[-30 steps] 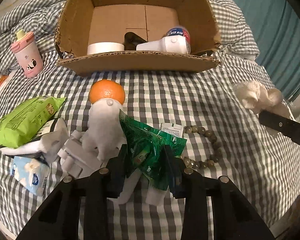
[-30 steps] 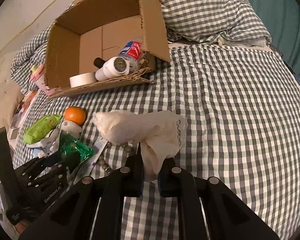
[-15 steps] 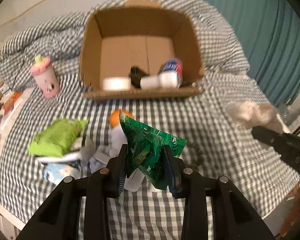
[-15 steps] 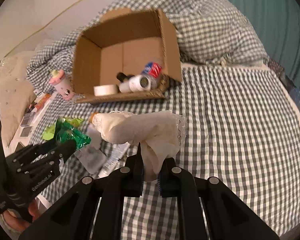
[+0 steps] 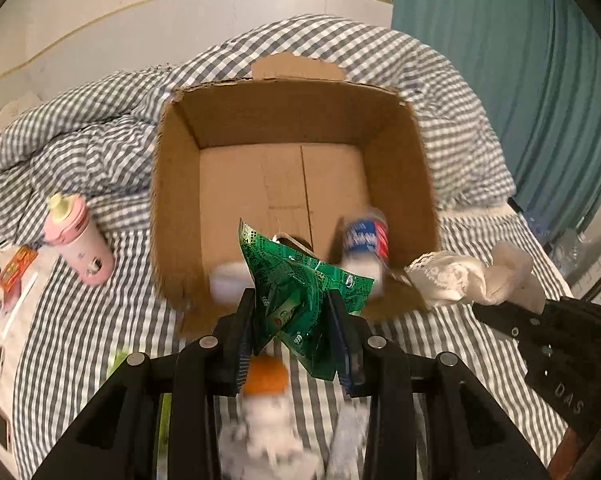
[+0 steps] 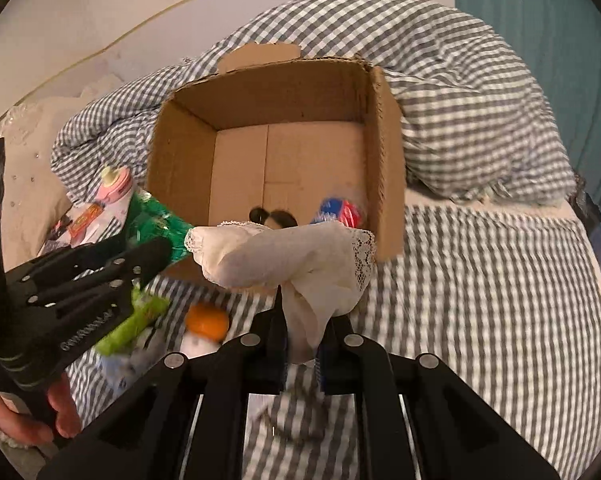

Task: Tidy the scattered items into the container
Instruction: 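Carry the packet and cloth over the box and open both grippers, then withdraw both grippers from the box toward the remaining items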

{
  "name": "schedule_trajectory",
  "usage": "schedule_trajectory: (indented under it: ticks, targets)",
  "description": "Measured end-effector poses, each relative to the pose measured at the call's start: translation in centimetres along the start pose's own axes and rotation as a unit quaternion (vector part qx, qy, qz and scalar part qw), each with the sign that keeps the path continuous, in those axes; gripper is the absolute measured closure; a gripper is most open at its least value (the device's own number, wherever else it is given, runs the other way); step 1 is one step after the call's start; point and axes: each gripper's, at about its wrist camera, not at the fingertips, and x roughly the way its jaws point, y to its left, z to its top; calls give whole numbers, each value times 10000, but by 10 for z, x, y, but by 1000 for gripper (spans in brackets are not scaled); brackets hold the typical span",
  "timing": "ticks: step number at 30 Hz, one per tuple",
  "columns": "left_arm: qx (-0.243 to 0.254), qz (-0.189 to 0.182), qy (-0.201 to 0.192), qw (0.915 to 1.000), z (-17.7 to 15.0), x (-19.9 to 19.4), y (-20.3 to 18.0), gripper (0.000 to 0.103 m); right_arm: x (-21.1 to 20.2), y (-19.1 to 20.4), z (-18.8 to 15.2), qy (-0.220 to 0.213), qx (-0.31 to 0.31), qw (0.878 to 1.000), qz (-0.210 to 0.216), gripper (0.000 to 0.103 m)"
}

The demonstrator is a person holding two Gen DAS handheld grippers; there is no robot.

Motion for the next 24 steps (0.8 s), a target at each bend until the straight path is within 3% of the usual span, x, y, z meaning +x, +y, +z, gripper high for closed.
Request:
schedule_trajectory:
  ticks: [4, 5, 6, 7, 8, 9, 11, 17, 24]
  targets:
    - [-116, 137, 137, 9997, 24, 43, 10, 68, 39, -3, 30, 51, 16, 10000, -41, 91]
    - [-146, 173, 163, 9996, 27, 52, 13, 64, 48, -4, 37, 47, 5, 10000, -81, 91]
    - [-144, 224, 170, 9995, 29, 60, 15, 53, 54, -5, 43, -17, 11, 9999, -127, 83]
    - [-78, 295, 219, 9993, 29, 68, 16, 42, 59, -6, 48, -138, 30, 9997, -181, 52]
    - [-18, 399, 286, 9988, 29, 74, 15, 19, 62, -6, 52, -252, 54, 9994, -244, 30]
    - [25, 537, 302, 9981, 27, 77, 14, 9, 63, -7, 53, -341, 89, 9989, -319, 2]
    - [117, 633, 174, 9978, 21, 78, 13, 8, 61, -11, 52, -508, 199, 9981, -303, 1]
    - [36, 502, 141, 9986, 12, 59, 18, 8, 54, -28, 38, -306, 470, 9981, -271, 1]
    - [-185, 470, -67, 9987, 1, -9, 36, 6, -10, -31, 11, -292, 455, 9979, -347, 1]
